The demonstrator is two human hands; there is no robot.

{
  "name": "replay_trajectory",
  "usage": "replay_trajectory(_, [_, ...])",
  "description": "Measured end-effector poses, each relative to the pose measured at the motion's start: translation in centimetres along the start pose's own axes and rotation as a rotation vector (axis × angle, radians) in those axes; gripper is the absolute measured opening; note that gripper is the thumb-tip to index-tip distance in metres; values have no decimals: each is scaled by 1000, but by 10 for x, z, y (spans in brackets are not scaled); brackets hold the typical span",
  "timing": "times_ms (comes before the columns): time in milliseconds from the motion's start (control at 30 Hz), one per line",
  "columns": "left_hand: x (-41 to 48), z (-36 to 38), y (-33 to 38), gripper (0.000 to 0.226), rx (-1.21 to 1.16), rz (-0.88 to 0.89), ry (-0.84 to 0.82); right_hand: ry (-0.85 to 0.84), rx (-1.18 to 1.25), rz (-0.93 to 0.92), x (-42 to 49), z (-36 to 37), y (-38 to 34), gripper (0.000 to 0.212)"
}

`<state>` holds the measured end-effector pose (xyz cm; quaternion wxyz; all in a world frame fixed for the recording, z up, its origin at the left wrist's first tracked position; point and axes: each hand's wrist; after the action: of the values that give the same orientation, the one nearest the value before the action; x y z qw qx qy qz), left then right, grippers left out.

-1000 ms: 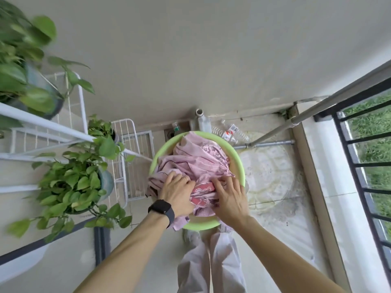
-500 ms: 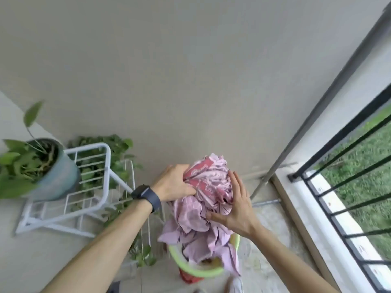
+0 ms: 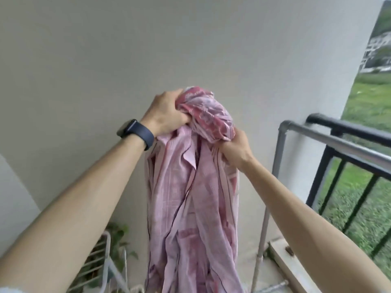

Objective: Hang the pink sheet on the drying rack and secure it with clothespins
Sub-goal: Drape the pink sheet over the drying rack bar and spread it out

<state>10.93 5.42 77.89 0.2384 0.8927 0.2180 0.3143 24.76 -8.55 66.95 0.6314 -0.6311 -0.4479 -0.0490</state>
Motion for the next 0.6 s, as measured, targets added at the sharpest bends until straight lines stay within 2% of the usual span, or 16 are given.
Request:
replay_trajectory(100, [21, -22, 20, 55, -44, 19, 175, 195, -53, -124, 51, -1, -37, 33])
replay_trajectory(167, [27, -25, 22, 81, 28, -10, 118, 271, -46, -191, 79, -9, -58, 30])
replay_trajectory(200, [28, -25, 20, 86, 116, -47, 82, 281, -74, -241, 90, -13, -67, 30])
replay_trajectory(233, [30, -24, 16, 81, 213, -95, 84, 267, -134, -311, 101, -18, -74, 33])
replay_trajectory(300, [36, -29, 13, 57, 329, -152, 198, 195, -370, -511, 121, -28, -92, 42])
replay_trajectory(400, [53, -43, 26, 46, 350, -128, 413, 153, -634, -690, 150, -42, -106, 46])
replay_trajectory(467, [67, -52, 39, 38, 242, -126, 505, 215, -742, -647, 164, -50, -104, 50])
replay_trajectory(500, [77, -55, 45, 31, 139, -154, 518, 227, -734, -549, 173, -48, -92, 58])
replay_trajectory(533, [86, -55, 52, 25, 25, -197, 514, 187, -653, -425, 177, -49, -86, 74])
replay_trajectory(600, [103, -46, 62, 20, -131, -263, 490, -61, -226, -133, 181, -42, -64, 117])
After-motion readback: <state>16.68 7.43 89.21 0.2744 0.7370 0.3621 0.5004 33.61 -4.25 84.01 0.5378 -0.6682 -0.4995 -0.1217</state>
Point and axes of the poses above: each hand's wrist, its own x-axis towards the middle knuckle, its own z-axis out of the palm, y = z × x, and after that the axes turned 13 degrees about -z, right-handed
